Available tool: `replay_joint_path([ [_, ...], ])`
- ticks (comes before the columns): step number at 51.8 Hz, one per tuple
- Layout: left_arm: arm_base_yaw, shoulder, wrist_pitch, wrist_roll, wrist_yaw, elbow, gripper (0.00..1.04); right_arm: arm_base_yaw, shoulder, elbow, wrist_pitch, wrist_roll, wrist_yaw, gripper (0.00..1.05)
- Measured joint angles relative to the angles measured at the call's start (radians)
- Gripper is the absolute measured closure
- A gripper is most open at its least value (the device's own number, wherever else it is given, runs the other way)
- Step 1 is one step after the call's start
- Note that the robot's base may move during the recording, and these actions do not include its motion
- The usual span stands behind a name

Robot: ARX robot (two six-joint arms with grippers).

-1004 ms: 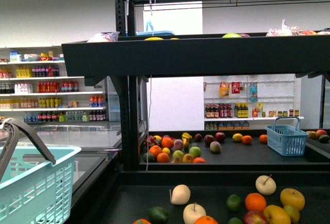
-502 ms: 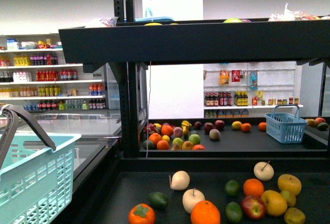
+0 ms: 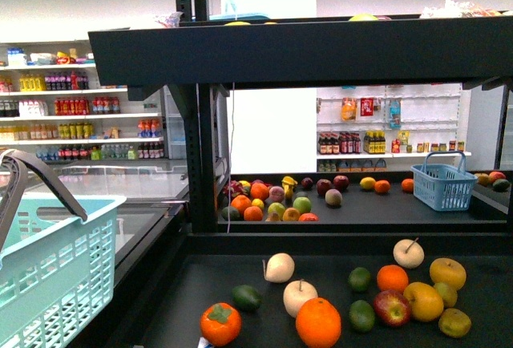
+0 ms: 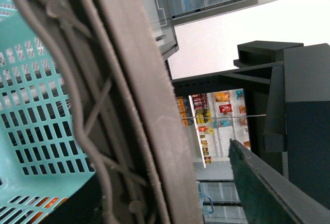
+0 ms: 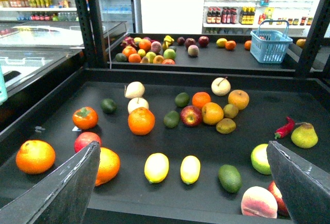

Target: Pick lemon from shelf

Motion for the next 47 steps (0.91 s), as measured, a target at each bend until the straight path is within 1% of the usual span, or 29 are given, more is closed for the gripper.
replay_joint_path([
  [4,0.004,0.0,0.007,0.006,-0.004,-0.018,0.73,0.0,0.0,0.0,0.0,0.0,0.0,0.08],
  [6,0.005,0.0,0.016,0.008,-0.002,-0.026,0.81,0.0,0.0,0.0,0.0,0.0,0.0,0.08],
  [8,0.006,-0.005,0.018,-0.012,0.003,-0.034,0.86,0.0,0.0,0.0,0.0,0.0,0.0,0.08],
  [11,0.006,-0.02,0.018,-0.023,0.011,-0.047,0.9,0.0,0.0,0.0,0.0,0.0,0.0,0.08],
  [17,0.008,-0.058,0.002,0.031,0.043,-0.072,0.92,0.0,0.0,0.0,0.0,0.0,0.0,0.08],
  [27,0.008,-0.177,-0.022,0.117,0.138,-0.139,0.93,0.0,0.0,0.0,0.0,0.0,0.0,0.08],
  [32,-0.006,-0.266,-0.063,0.177,0.179,-0.185,0.95,0.0,0.0,0.0,0.0,0.0,0.0,0.08],
  [38,-0.058,-0.372,-0.103,0.253,0.229,-0.251,0.97,0.0,0.0,0.0,0.0,0.0,0.0,0.08],
  [47,-0.174,-0.462,-0.156,0.362,0.29,-0.337,0.98,0.0,0.0,0.0,0.0,0.0,0.0,0.08],
])
